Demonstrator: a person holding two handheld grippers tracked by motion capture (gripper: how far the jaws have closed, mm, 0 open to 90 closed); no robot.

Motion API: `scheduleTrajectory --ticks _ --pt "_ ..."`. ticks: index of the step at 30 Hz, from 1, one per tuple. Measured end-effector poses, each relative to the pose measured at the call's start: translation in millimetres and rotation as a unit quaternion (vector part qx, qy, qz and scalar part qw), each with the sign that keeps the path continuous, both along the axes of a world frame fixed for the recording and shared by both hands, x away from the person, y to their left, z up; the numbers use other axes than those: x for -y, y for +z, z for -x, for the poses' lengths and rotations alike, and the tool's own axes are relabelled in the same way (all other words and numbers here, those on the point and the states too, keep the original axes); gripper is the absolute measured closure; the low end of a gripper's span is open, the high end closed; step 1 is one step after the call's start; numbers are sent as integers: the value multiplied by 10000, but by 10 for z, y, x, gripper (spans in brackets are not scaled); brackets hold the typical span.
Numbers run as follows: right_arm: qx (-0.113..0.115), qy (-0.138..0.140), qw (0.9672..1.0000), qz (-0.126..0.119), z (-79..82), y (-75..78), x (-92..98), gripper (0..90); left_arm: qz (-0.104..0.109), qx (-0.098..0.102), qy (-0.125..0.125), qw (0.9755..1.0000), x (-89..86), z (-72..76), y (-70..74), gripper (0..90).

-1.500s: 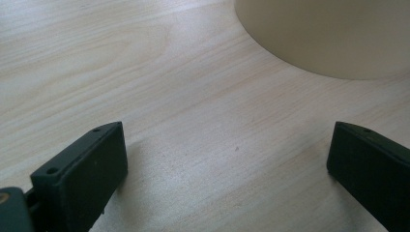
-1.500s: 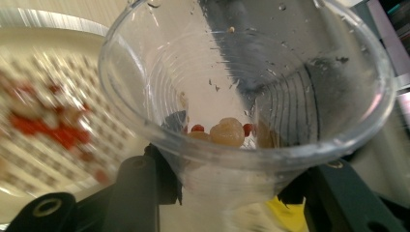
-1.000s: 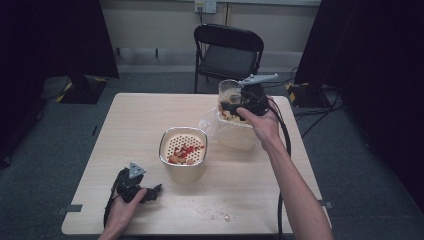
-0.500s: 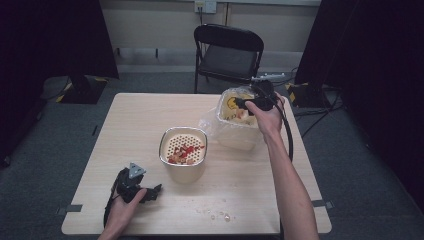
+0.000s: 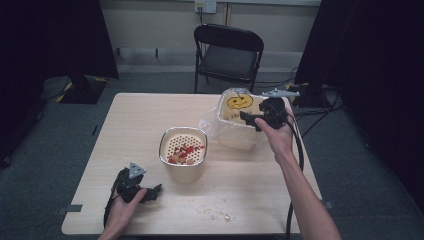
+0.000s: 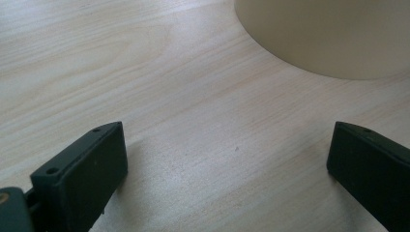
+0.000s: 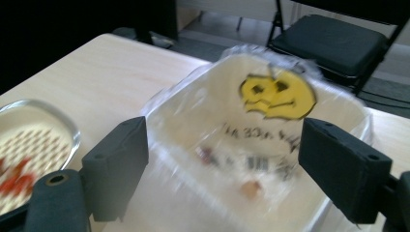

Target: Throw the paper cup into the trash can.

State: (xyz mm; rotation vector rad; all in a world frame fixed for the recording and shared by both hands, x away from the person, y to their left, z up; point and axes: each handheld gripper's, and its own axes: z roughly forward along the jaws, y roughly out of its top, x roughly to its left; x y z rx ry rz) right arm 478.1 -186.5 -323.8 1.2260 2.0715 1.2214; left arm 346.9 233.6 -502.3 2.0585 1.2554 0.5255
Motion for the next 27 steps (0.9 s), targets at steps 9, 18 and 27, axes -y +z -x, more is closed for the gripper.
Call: scheduleTrajectory --ticks 9,18,27 --pt "61 18 9999 128 610 -220 203 148 -2 0 4 10000 1 1 0 3" --pt "-337 -68 9991 244 1015 -829 362 150 -1 -1 4 10000 1 0 0 3" --pt "-971 -200 9928 673 1124 -1583 466 152 -1 -1 5 10000 1 0 0 3"
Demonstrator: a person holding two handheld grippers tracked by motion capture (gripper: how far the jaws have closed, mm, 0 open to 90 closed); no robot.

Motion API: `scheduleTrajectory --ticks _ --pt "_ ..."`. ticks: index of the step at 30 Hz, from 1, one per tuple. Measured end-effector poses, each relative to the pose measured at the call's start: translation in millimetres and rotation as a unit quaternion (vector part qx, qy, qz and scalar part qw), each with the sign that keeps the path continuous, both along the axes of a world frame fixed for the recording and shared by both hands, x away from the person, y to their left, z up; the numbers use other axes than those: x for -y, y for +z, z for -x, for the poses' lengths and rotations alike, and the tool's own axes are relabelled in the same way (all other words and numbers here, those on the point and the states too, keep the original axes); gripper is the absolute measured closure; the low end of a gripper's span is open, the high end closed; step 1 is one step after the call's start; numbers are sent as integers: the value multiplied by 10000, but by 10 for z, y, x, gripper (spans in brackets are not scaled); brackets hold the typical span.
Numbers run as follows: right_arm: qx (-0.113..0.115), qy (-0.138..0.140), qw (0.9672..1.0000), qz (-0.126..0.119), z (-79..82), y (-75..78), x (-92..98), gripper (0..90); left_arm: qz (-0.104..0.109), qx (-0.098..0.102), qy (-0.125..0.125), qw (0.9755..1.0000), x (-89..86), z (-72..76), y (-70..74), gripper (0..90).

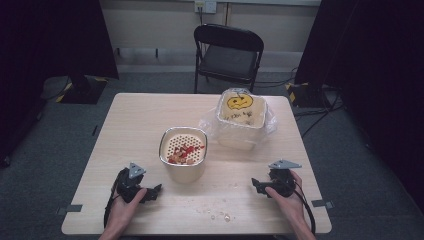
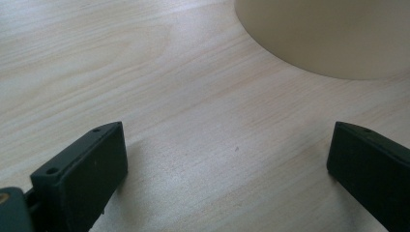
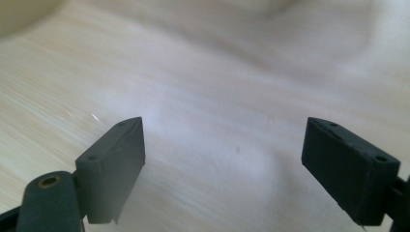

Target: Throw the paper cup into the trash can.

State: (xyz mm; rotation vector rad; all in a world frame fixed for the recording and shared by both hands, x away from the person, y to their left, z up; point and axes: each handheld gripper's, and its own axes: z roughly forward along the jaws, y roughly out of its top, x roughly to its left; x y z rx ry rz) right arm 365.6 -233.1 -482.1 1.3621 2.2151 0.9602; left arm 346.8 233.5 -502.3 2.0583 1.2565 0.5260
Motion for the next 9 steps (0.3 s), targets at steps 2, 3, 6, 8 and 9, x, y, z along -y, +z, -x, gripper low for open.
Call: scheduleTrajectory --ticks 2,3,6,8,9 --pt "-130 -2 9998 151 -4 -89 6 152 3 0 -3 10000 0 0 0 3" --pt "-102 -35 9997 207 -1 -107 3 151 -2 0 -1 10000 0 0 0 3" --pt "172 -108 9996 218 17 -158 -9 130 -2 2 -4 10000 -1 0 0 3" --pt "246 -120 9995 168 31 -175 -4 129 -2 1 -1 10000 0 0 0 3" --pt "250 -126 9995 162 33 -176 -2 129 2 1 -3 10000 0 0 -1 3"
